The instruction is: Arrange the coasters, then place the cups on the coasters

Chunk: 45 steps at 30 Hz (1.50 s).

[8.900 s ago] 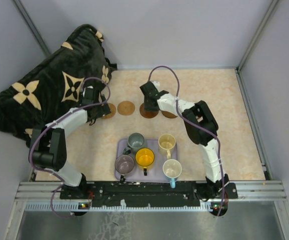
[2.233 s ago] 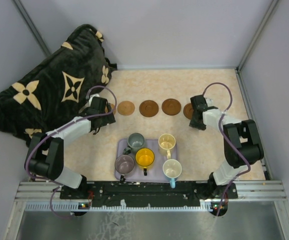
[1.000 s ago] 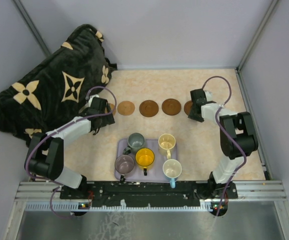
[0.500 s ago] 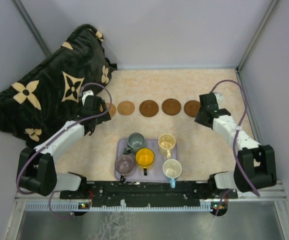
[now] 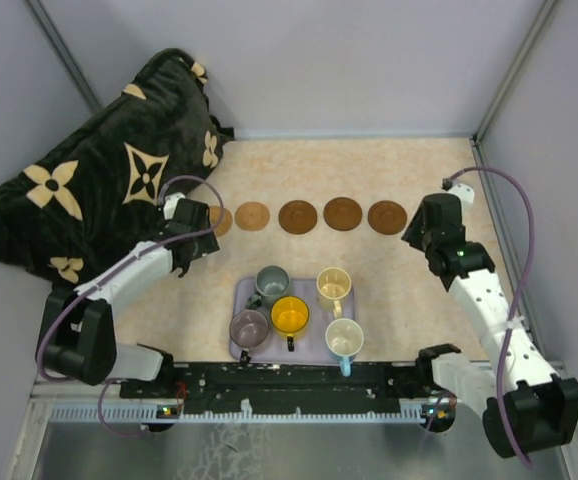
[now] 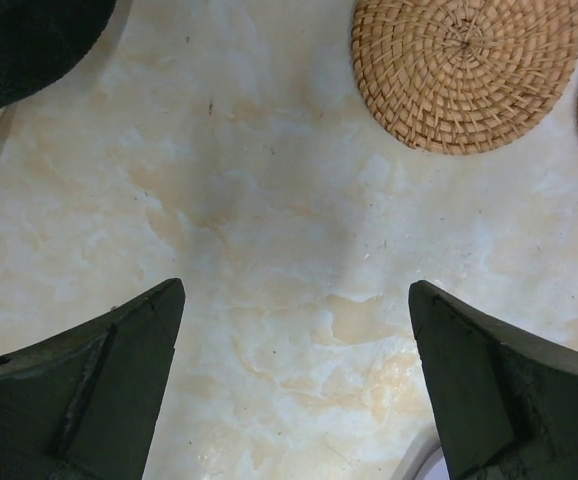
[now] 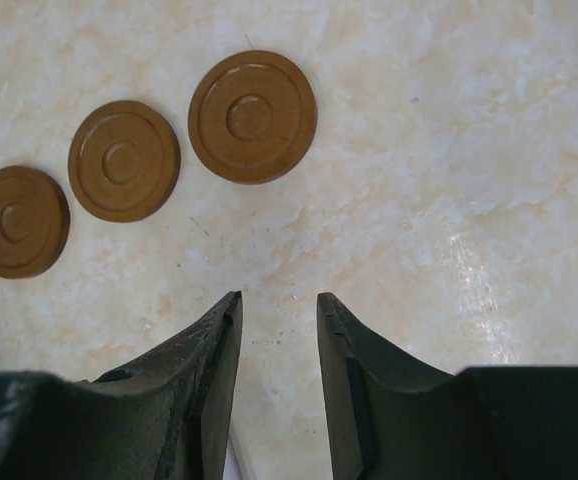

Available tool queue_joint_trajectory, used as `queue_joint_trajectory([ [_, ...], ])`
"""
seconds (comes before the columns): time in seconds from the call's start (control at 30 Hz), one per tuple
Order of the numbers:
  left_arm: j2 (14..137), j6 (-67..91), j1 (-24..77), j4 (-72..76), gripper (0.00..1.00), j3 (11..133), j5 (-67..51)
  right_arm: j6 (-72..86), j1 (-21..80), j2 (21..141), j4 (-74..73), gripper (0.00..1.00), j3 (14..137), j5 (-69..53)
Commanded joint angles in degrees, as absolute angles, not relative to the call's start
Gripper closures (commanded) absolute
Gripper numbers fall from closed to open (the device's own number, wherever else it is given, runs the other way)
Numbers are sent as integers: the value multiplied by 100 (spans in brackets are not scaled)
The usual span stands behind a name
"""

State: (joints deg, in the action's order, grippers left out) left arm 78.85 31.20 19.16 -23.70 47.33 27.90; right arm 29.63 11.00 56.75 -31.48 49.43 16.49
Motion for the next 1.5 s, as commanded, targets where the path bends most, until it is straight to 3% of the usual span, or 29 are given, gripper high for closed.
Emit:
queue_joint_trajectory([
  [0.0, 7242, 3314, 2061, -2541, 1, 4657, 2931, 2729, 1079, 5320, -3208, 62, 4999, 1874],
  [0.37, 5310, 3252, 2134, -3025, 0, 4158, 2559, 3173, 1076, 4592, -3680, 54, 4845, 1747],
  [0.97, 4717, 3261, 2338, -3083, 0, 4032, 2039, 3213, 1081, 3750, -4017, 52, 4259, 1550],
  [1.17, 5252, 3203, 2333, -2936, 1, 4387, 1958, 3215, 1078, 3885, -3679, 46, 4072, 1730],
  [1.47, 5039, 3202, 2337, -2897, 0, 4134, 1969, 3273, 1081, 4172, -3445, 26, 3937, 1564],
])
